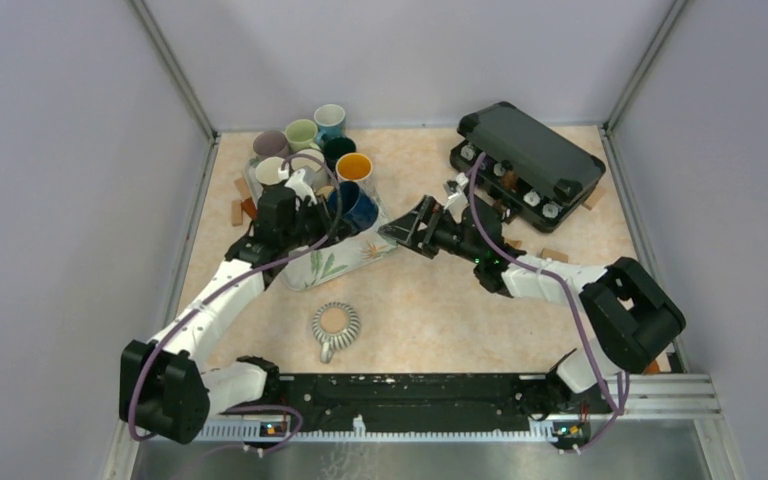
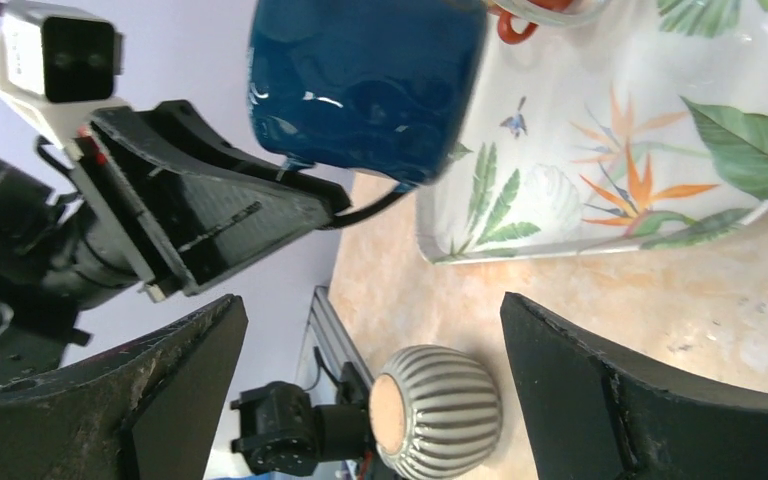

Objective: Turn the mug right side up
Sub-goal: Turn over the cup at the corner of the board, then place the cup on the tray.

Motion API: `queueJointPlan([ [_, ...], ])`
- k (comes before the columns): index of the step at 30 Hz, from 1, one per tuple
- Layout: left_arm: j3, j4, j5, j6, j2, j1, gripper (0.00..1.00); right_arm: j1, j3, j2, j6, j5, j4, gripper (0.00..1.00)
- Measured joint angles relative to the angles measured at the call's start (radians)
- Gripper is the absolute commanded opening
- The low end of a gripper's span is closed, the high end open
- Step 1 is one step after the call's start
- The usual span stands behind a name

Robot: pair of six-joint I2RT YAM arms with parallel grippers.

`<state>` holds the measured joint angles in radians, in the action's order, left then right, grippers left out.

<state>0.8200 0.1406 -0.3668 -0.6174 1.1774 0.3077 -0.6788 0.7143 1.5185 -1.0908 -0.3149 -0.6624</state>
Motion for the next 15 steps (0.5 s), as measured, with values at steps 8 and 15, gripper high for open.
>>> queueJointPlan([
  [8,0.002,0.158,0.221,0.075,-0.103,0.000,0.00,0.000,0.013,-0.060,0.089,0.024,0.148,0.99],
  [15,-0.010,0.214,0.421,0.094,-0.141,0.000,0.00,0.000,0.035,-0.124,0.169,0.051,0.261,0.99],
])
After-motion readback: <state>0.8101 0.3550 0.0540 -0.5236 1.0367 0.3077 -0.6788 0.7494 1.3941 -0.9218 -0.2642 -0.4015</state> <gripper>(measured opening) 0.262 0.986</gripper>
